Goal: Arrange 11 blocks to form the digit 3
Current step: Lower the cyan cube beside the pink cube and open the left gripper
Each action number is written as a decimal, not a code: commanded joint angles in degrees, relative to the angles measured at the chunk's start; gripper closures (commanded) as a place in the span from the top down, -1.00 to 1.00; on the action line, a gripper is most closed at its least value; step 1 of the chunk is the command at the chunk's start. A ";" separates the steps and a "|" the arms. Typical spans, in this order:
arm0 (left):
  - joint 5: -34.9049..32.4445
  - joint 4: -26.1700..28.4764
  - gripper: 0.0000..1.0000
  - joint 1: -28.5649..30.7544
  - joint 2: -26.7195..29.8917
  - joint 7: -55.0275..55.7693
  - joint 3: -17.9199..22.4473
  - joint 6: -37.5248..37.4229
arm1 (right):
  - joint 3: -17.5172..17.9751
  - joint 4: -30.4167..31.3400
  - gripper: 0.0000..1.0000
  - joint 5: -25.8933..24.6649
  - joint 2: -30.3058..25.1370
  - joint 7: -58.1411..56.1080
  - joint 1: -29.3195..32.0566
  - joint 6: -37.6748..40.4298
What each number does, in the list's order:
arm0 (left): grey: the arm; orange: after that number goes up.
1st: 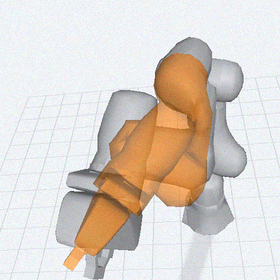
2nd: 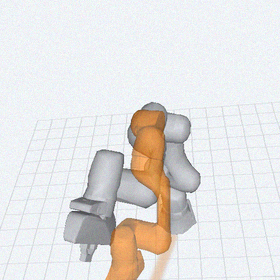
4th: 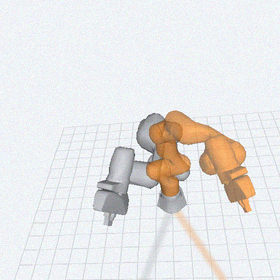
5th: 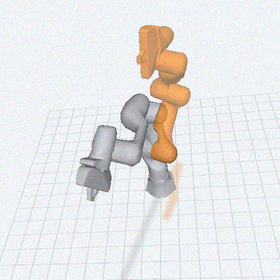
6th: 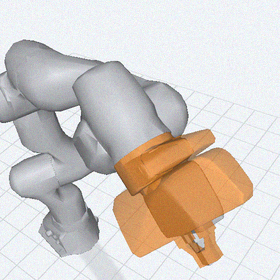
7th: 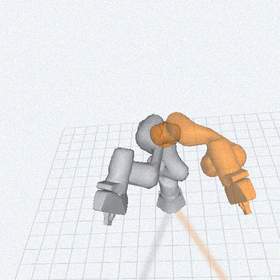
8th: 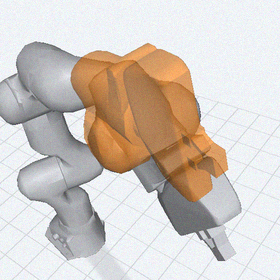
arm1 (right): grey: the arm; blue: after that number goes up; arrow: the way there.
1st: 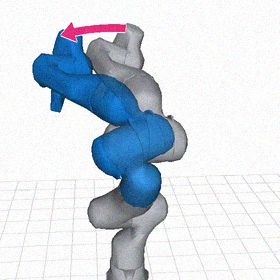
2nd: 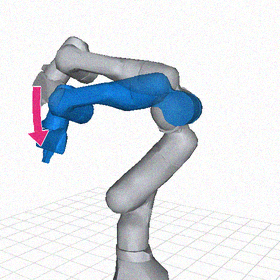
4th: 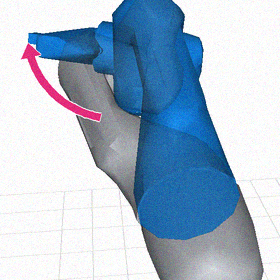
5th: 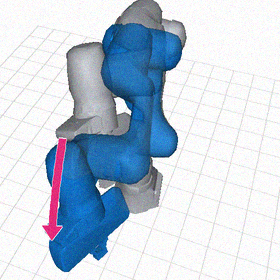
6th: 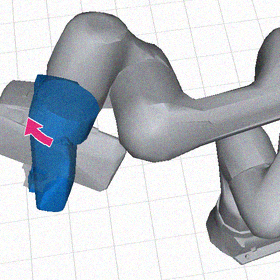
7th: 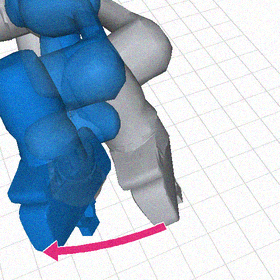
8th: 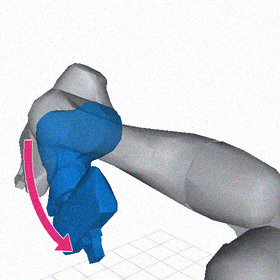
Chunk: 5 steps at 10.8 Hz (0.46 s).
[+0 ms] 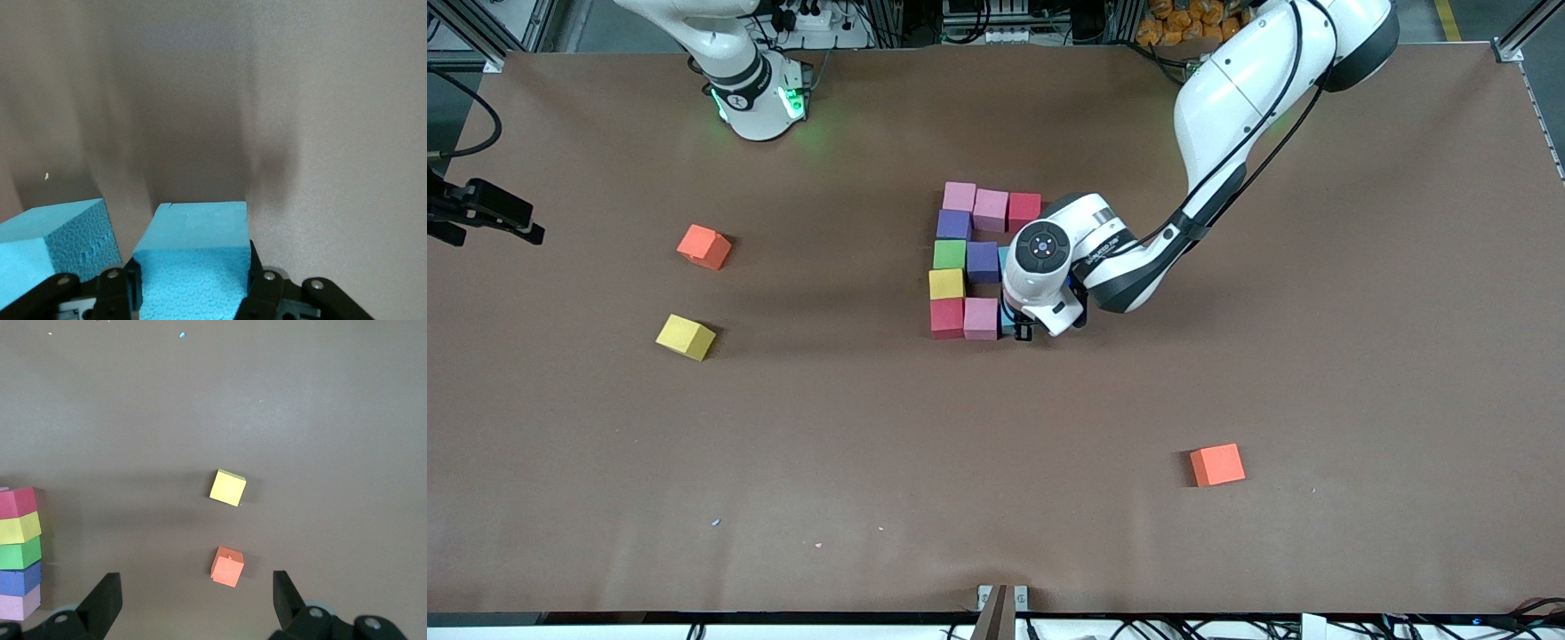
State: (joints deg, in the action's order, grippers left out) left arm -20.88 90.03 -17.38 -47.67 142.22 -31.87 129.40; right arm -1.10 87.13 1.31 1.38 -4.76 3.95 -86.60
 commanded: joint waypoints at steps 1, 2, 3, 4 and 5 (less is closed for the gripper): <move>-0.04 -0.47 -0.74 -0.29 0.47 0.95 0.67 0.51 | -0.13 -1.09 1.00 0.27 0.55 -0.24 -0.26 0.37; -0.04 -1.17 -0.74 -0.46 0.30 0.95 0.67 0.51 | -0.13 -1.09 1.00 0.27 0.55 -0.24 -0.26 0.29; -0.04 -1.43 -0.74 -0.64 0.21 0.95 0.67 0.51 | -0.13 -1.09 1.00 0.27 0.55 -0.24 -0.26 0.29; -0.04 -1.35 -0.74 -0.64 0.21 0.95 0.67 0.51 | -0.13 -1.09 1.00 0.27 0.55 -0.24 -0.26 0.37; -0.13 -1.35 -0.74 -0.64 0.29 0.95 0.67 0.51 | -0.13 -1.09 1.00 0.27 0.55 -0.24 -0.26 0.29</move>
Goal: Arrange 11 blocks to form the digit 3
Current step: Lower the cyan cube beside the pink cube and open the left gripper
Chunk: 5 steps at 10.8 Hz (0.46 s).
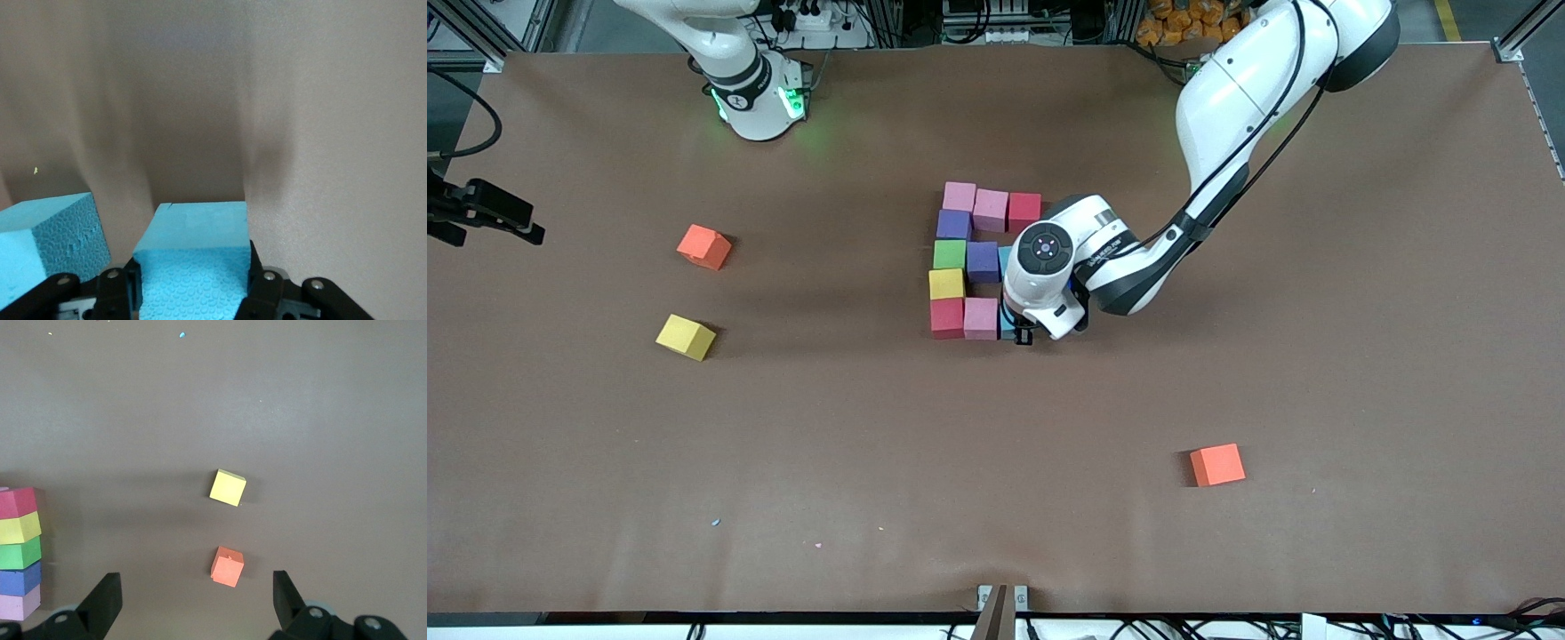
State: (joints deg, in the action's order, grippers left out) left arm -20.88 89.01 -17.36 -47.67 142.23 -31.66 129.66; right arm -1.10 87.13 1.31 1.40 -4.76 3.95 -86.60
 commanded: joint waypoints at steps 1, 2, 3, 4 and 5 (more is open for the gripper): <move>-0.13 -0.33 -0.74 -0.66 0.21 0.95 0.46 0.24 | -0.13 -1.09 1.00 0.27 0.53 -0.25 -0.26 0.29; -0.04 -0.33 -0.74 -0.75 0.12 0.95 0.46 0.24 | -0.13 -1.09 1.00 0.27 0.53 -0.25 -0.26 0.29; -0.04 -0.33 -0.70 -0.66 0.12 0.95 0.55 0.33 | -0.13 -1.09 1.00 0.27 0.53 -0.25 -0.26 0.29; -0.13 -0.33 -0.69 -0.66 -0.14 0.86 0.55 0.33 | -0.13 -1.09 1.00 0.27 0.53 -0.25 -0.26 0.29; -0.13 -0.42 -0.69 -0.66 -0.32 0.86 0.55 0.33 | -0.13 -1.09 1.00 0.27 0.53 -0.25 -0.26 0.29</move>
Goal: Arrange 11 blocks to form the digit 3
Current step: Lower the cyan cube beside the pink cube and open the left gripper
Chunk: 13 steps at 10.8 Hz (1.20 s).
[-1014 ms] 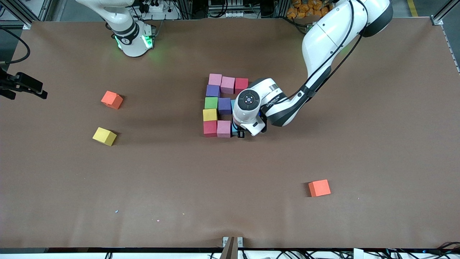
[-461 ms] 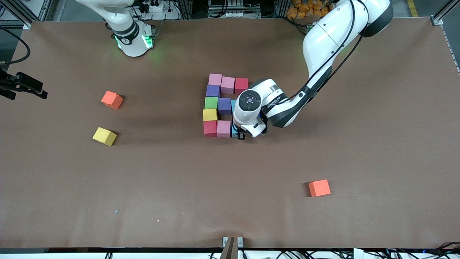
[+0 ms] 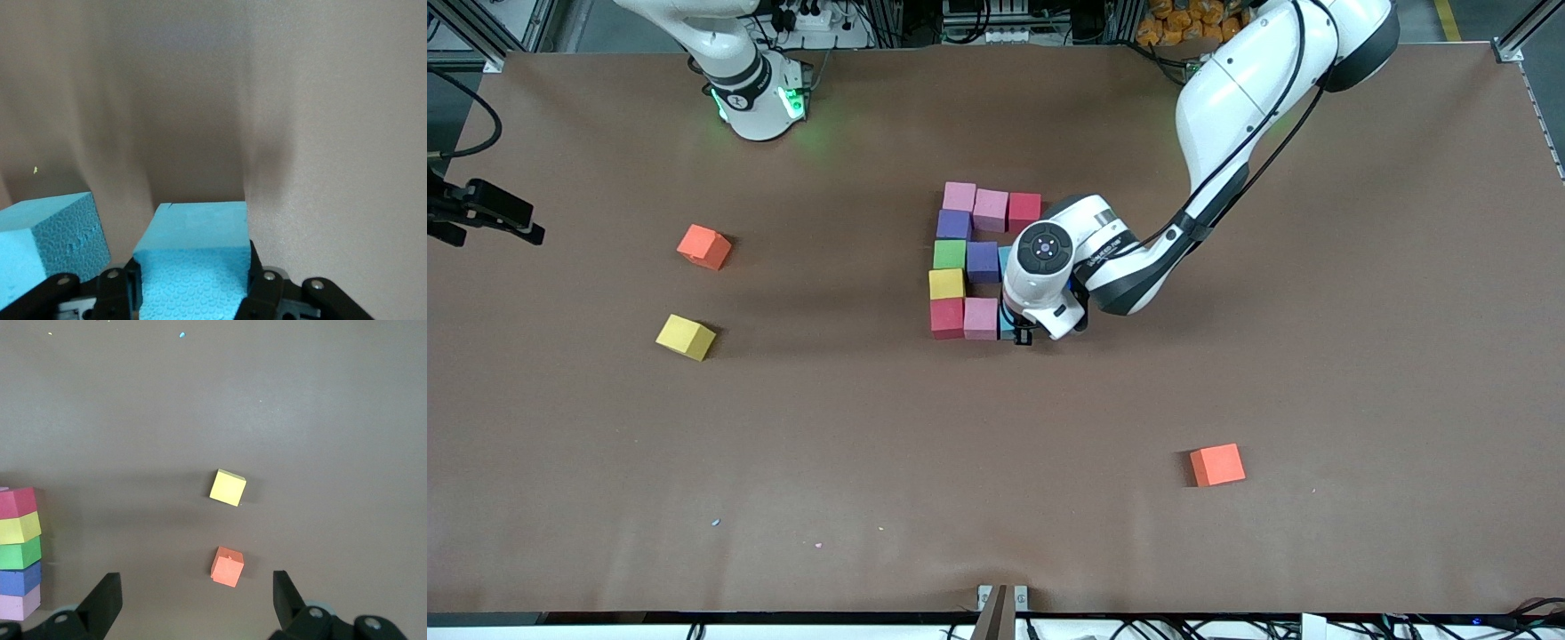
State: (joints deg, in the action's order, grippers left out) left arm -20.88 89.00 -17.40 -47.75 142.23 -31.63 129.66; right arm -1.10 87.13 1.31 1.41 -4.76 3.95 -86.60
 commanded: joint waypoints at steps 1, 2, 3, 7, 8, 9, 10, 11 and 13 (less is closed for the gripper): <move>-0.13 -0.49 -0.67 -0.62 -0.32 0.77 0.51 1.03 | -0.13 -1.09 1.00 0.27 0.52 -0.25 -0.26 0.29; -0.13 -0.49 -0.65 -0.62 -0.59 0.69 0.51 1.73 | -0.13 -1.09 1.00 0.27 0.52 -0.25 -0.26 0.29; -0.04 -0.58 -0.64 -0.71 -0.85 0.60 1.12 2.00 | -0.13 -1.09 1.00 0.27 0.52 -0.25 -0.26 0.29; 0.13 -1.46 -0.30 -1.59 -1.03 0.60 1.83 2.09 | -0.13 -1.09 1.00 0.27 0.52 -0.25 -0.26 -0.06; -0.04 -1.46 0.02 -1.59 -0.94 0.42 1.83 2.09 | -0.13 -1.09 1.00 0.27 0.52 -0.25 -0.26 -0.06; -0.21 -1.46 0.99 -1.59 -0.85 0.16 1.83 2.00 | -0.13 -1.09 1.00 0.27 0.52 -0.25 -0.26 -0.06; -0.30 -1.46 1.00 -1.68 -0.50 -0.37 1.83 2.00 | -0.13 -1.09 1.00 0.27 0.52 -0.25 -0.26 -0.06; -0.39 -1.46 1.00 -1.85 0.11 -0.37 1.74 2.00 | -0.13 -1.09 1.00 0.27 0.52 -0.25 -0.26 -0.06; -0.57 -1.28 1.00 -2.81 0.55 -0.20 1.74 1.83 | -0.13 -1.09 1.00 0.27 0.52 -0.25 -0.26 -0.06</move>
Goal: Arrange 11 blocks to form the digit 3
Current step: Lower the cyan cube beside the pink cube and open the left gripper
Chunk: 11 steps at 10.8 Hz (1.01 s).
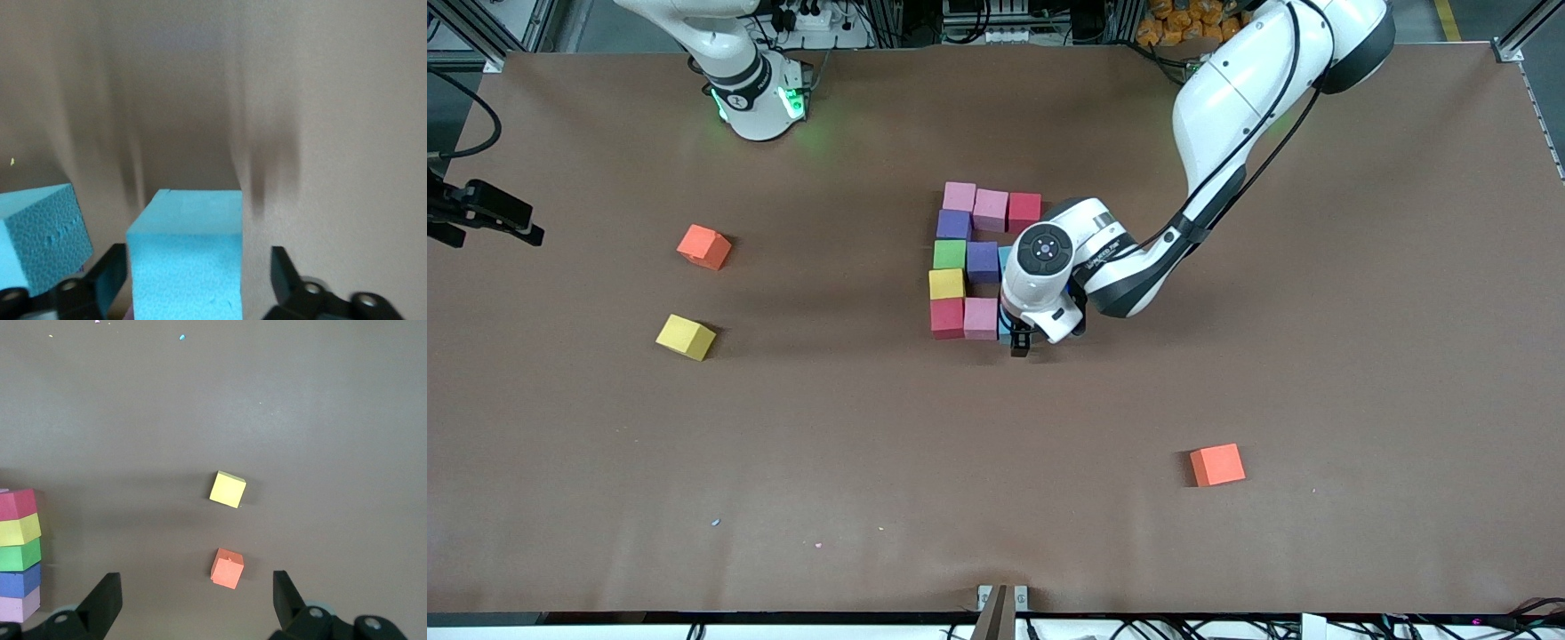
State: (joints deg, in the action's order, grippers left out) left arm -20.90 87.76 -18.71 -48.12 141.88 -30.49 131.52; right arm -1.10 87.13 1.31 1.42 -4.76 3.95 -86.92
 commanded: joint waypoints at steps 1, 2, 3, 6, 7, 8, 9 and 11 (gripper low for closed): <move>-0.54 0.04 1.00 -1.51 1.45 0.15 0.61 -0.30 | -0.13 -1.09 1.00 0.27 0.51 -0.25 -0.26 0.26; -0.54 0.04 1.00 -1.25 2.84 0.06 0.61 -0.82 | -0.13 -1.09 1.00 0.27 0.51 -0.25 -0.26 0.26; -0.54 0.04 1.00 -1.25 4.60 0.06 0.52 -2.05 | -0.13 -1.09 1.00 0.27 0.51 -0.25 -0.26 0.26; -0.72 -0.13 1.00 -0.20 10.40 -1.50 0.70 -4.24 | -0.13 -1.09 1.00 0.27 0.51 -0.25 -0.26 0.26; -0.72 0.04 1.00 0.51 12.07 -3.96 0.70 -5.21 | -0.13 -1.09 1.00 0.27 0.51 -0.25 -0.26 0.26; -0.81 0.04 1.00 1.56 13.39 -6.94 0.70 -6.96 | -0.13 -1.09 1.00 0.27 0.51 -0.25 -0.26 0.26; -0.89 0.30 1.00 2.79 14.80 -10.36 0.70 -7.85 | -0.13 -1.09 1.00 0.27 0.51 -0.25 -0.26 0.17; -0.98 0.30 1.00 5.15 17.00 -15.73 0.70 -8.04 | -0.13 -1.09 1.00 0.27 0.77 -0.25 -0.26 0.17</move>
State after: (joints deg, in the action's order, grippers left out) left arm -21.00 86.40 -15.31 -33.94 129.43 -29.78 124.23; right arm -1.09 87.11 1.31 1.46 -4.76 3.94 -86.97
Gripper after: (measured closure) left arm 0.000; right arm 0.000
